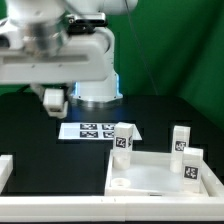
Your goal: Assemble square table
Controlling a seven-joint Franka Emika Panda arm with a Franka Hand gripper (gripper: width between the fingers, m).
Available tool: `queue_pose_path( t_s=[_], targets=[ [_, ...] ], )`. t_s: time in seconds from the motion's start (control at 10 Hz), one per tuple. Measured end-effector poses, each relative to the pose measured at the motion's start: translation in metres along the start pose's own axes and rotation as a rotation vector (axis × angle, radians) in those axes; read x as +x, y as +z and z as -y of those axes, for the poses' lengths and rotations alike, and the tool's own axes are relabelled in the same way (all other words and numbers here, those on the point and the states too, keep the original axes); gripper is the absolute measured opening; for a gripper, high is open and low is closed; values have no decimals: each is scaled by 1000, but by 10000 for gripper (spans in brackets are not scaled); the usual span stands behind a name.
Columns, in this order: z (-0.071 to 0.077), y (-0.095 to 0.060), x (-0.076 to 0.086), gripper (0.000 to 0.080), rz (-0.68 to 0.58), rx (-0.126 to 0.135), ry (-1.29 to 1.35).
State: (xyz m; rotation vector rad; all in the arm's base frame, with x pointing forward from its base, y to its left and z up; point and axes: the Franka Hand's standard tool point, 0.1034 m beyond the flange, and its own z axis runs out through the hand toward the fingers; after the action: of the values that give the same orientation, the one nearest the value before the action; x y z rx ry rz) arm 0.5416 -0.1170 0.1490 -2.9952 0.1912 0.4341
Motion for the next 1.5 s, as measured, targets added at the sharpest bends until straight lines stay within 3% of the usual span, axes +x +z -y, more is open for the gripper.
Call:
queue_pose_path(
  t_s=[0.1,0.5,0.6,0.7,0.9,1.1,1.2,1.5],
  targets=[
    [1,-6,5,288,-74,-8,-6],
    [-11,-3,12,288,-376,-64,11],
    [-1,-10,25,288,-479,-85,45],
    [21,-15,43,288,-592,-102,58],
    [46,-13,61,288,-726,-86,105],
    [71,-12,65,288,-834,-83,106],
    [64,-14,65,288,-873,-101,105],
    [65,-12,64,288,-863,-99,105]
  ],
)
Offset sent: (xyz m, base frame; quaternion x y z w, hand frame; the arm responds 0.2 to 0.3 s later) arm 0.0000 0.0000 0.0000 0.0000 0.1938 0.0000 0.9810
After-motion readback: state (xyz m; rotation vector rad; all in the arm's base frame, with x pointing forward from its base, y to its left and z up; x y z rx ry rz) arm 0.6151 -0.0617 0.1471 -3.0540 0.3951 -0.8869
